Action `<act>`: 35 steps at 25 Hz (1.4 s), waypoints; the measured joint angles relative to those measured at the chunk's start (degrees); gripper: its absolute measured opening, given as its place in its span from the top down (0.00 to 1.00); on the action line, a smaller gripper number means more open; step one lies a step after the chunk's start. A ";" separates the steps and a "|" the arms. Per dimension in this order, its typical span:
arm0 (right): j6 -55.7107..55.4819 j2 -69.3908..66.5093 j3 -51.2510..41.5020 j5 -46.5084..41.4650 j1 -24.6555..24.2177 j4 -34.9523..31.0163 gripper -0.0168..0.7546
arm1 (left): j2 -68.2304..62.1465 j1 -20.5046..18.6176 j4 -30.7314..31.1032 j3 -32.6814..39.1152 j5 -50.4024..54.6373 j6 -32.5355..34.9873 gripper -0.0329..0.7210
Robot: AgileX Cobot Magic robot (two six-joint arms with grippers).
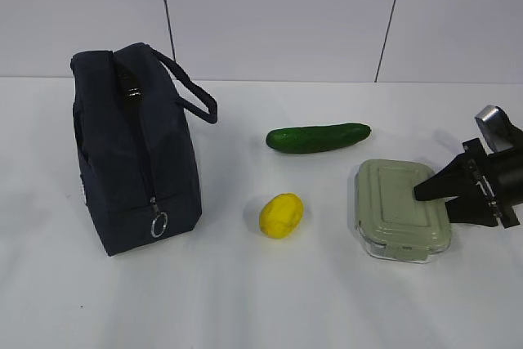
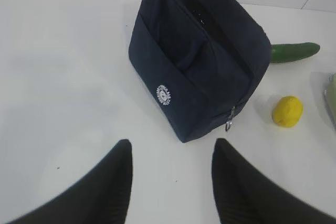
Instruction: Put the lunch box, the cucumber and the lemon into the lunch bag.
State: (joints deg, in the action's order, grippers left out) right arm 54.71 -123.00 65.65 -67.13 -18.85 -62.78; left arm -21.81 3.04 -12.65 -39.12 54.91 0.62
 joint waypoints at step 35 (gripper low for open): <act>0.00 0.00 0.00 0.25 0.00 -0.58 0.43 | -67.76 -10.69 -52.53 -21.42 -1.80 31.37 0.29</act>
State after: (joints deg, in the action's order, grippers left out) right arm 54.71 -123.00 65.65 -66.89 -18.85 -63.37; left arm -89.56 -7.65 -65.18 -60.54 53.11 31.99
